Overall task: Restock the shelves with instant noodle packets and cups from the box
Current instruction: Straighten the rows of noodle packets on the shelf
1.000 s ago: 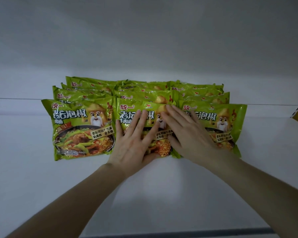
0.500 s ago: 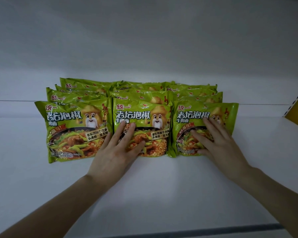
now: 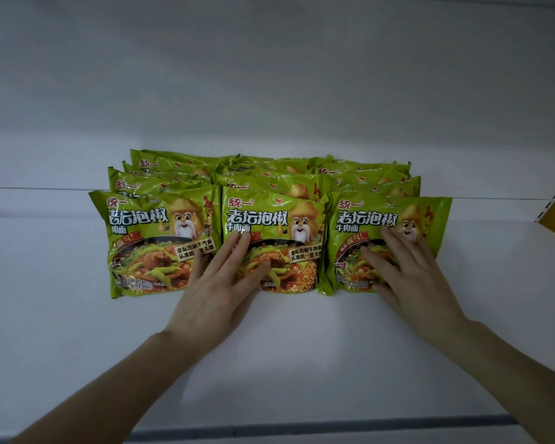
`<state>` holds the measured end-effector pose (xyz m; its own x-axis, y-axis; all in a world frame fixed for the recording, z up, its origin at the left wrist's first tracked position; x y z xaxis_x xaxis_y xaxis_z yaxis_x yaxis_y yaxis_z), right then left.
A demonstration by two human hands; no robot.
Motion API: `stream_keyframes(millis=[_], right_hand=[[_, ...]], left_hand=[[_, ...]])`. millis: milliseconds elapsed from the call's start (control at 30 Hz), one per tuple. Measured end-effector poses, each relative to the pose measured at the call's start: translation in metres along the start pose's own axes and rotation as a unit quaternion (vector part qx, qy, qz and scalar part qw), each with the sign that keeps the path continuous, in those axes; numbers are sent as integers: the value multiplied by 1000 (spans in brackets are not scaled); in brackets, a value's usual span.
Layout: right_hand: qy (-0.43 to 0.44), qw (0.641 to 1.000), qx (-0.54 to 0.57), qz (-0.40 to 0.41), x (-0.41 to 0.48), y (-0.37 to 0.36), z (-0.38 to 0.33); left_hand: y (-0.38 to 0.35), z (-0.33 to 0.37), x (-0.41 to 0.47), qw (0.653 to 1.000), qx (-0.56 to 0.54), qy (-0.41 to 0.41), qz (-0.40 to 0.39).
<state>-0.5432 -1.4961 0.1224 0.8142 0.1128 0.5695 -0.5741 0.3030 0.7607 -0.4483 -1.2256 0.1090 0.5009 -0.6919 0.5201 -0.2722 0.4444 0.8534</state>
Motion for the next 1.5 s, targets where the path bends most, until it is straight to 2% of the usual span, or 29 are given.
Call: stream_keyframes(millis=[267,400,500,600,667,1033,1267,1333,1400,1500], right_hand=[[0,999,41,29,-2,2,-13],[48,996,56,59,1,5,-29],[53,996,49,52,7,9,-40],[10,999,38,24,17,10,-48],[-6,1000,22,9,24,8,-52],[-32,999,-5,-22,37,-7,-59],[-44,998,-36,-39,36,0,-64],[-48,998,-33,-39,36,7,-67],[-58,998,-15,-36,34,14,-70],[-88,990,88,-59,31,35,-78]], left_hand=[[9,9,-10,1000,23,15,-8],[14,16,-12,999,15,48,3],[19,4,-17,986,0,165,17],[18,-8,-13,951,-57,302,42],[13,-11,-7,934,-94,342,33],[9,-19,-4,941,-101,321,42],[18,-16,-12,948,-34,317,15],[23,-13,-14,958,-5,287,18],[30,-5,-18,974,32,222,11],[49,17,-23,993,10,112,25]])
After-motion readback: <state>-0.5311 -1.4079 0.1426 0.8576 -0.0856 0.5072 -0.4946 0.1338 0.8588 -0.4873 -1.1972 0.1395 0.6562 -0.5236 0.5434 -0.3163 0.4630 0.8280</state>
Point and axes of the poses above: each hand's wrist, its own x-axis towards the middle knuckle, its own y-axis out of the back of the hand, z = x × y, the point moved 2 cm from there along x, towards the middle knuckle, and after that the axes turned 10 degrees about -x, right-handed, at the moved point
